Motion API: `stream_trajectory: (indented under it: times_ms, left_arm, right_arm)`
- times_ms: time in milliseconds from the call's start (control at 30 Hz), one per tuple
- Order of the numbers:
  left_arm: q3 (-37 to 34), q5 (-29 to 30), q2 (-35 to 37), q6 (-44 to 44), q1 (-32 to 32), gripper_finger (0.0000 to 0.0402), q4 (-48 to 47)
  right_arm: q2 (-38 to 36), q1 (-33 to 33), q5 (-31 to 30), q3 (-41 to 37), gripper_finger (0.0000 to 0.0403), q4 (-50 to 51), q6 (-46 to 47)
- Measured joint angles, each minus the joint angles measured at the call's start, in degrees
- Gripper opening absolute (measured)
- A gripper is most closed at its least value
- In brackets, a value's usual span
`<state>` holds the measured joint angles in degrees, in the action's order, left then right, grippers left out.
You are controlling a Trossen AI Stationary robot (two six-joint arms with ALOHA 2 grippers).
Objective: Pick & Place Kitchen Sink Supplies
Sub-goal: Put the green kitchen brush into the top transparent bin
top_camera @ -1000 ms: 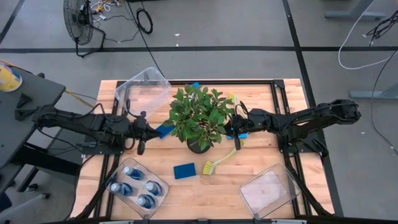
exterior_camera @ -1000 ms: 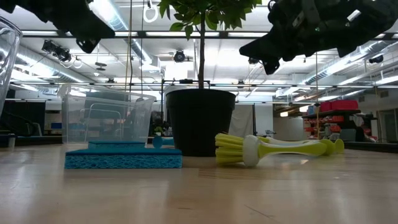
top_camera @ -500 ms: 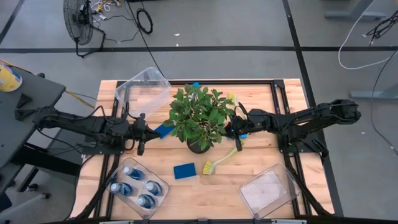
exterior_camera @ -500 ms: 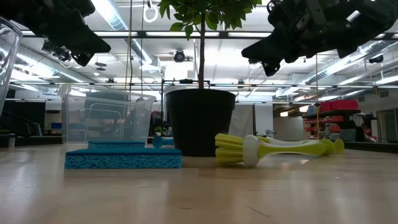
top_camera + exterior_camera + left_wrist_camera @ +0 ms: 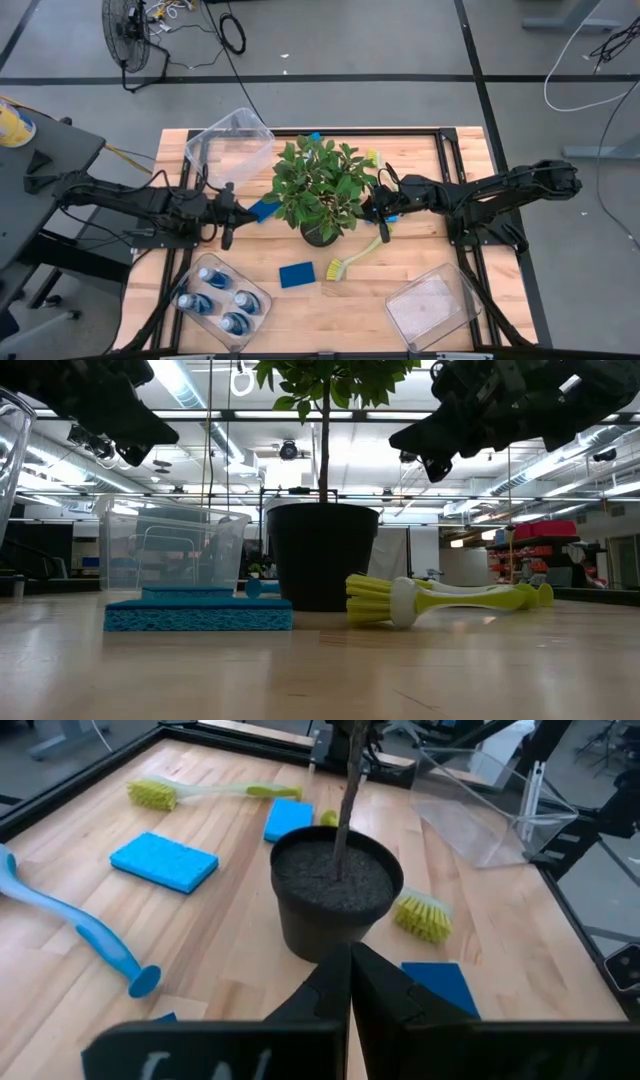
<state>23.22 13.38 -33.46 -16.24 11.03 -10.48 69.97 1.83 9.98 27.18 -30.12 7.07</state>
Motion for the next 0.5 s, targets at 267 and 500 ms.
stream_trajectory:
  times_ms: [267, 500]
  left_arm:
    - [0.02, 0.01, -4.81, -1.63, 0.00, 0.0059, -0.04]
    - [3.43, 0.55, -9.35, -1.65, 0.00, 0.0135, -0.85]
  right_arm:
    - [0.00, 0.00, 0.00, 0.00, 0.0006, 0.17, 1.49]
    - [0.00, -0.02, 0.02, 0.00, 0.0007, 0.17, 1.49]
